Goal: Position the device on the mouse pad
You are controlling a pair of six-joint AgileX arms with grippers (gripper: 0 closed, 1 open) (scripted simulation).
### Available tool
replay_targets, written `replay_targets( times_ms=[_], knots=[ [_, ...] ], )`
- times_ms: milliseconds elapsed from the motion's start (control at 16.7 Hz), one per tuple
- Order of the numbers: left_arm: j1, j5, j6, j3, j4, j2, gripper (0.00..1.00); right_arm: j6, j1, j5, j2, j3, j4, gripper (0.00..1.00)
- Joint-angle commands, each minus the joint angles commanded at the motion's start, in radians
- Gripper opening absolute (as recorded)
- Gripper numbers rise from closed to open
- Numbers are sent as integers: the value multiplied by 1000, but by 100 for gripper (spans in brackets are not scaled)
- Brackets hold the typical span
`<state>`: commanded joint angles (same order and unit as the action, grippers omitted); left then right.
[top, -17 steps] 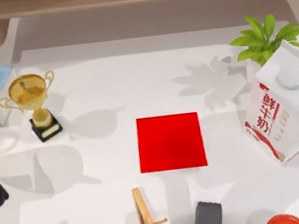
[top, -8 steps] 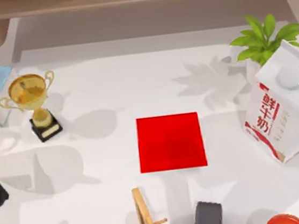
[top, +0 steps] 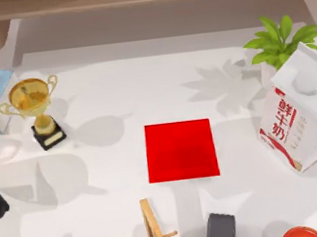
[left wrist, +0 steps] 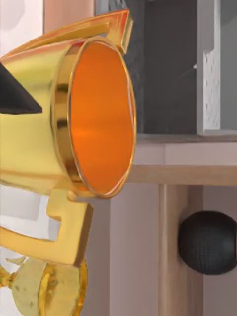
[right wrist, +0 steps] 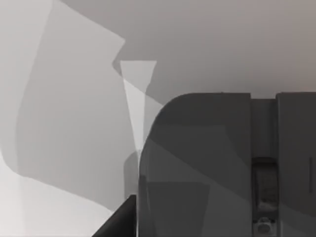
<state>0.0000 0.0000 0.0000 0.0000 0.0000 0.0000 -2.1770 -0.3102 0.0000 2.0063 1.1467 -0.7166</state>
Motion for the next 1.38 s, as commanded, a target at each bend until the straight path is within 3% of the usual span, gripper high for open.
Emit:
replay_targets(
  times_ms=[360,780,1200,1380],
  knots=[
    [0,0,0,0,0,0,100,28,14,-1,-99,65,-133,0],
    [0,0,0,0,0,0,100,25,13,1,-185,229,-423,0],
    [0,0,0,0,0,0,100,35,17,-2,-198,250,-442,0],
    [0,0,0,0,0,0,100,123,50,-19,-212,296,-461,0]
  ],
)
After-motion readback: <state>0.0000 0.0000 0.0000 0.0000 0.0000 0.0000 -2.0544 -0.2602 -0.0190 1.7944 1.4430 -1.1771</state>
